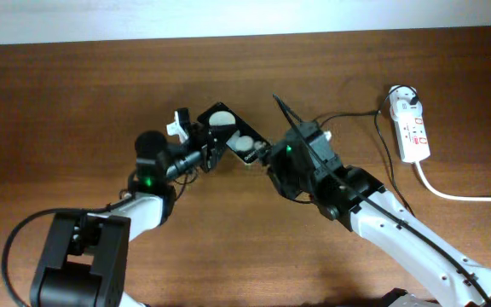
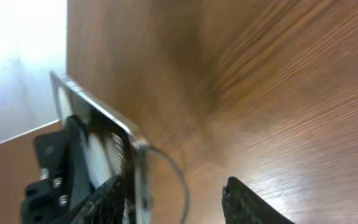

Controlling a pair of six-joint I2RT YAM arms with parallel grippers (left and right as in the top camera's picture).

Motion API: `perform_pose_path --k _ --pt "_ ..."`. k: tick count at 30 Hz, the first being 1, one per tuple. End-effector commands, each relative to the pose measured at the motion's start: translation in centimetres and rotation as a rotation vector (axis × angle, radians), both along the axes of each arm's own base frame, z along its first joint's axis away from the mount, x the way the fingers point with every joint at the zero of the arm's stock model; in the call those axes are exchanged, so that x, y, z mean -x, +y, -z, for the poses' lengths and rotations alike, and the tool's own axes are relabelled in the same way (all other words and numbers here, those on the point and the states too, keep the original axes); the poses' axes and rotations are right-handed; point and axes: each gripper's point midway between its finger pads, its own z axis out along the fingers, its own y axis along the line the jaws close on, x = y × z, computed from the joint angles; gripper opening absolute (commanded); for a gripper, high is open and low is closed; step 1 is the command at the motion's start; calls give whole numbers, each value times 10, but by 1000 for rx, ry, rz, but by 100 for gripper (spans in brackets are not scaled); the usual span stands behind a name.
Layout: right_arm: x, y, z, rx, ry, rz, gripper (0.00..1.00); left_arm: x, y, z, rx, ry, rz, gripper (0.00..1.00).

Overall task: Plug charger to phone and switch on socket
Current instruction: 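Grasp the black USB-C cable plug with the right gripper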

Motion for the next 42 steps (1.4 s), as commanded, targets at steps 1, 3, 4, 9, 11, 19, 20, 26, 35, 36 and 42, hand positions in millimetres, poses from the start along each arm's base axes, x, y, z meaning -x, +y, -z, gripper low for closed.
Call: perform_pose_path --k 1,3,4,9,11,19,20,26,35,36,42 --pt "14 -28 32 161 72 54 58 -37 1 -25 -221 -180 33 0" --pt "27 -53 47 283 132 95 64 -47 0 -32 -427 -176 129 0" --pt "34 -69 52 359 156 121 69 -49 3 -39 -498 -189 156 0" --pt "63 -107 64 541 263 142 99 -18 22 -31 -702 -126 327 0" --pt "59 -111 63 564 240 159 99 -4 43 -3 -855 -63 367 0" --pt "-40 -197 -12 550 64 302 93 -2 58 9 -944 1 343 0" --pt "-55 -211 -8 577 63 352 93 -2 58 9 -943 0 343 0" --pt "-140 -212 106 578 61 388 84 -1 59 10 -944 3 344 0" --pt "-140 -164 179 536 43 -182 4 -6 60 9 -957 -11 328 0" --pt "-122 -152 185 528 86 -279 4 -6 60 9 -957 -11 328 0" --pt "4 -89 201 654 361 -840 83 -6 60 9 -957 -10 328 0"
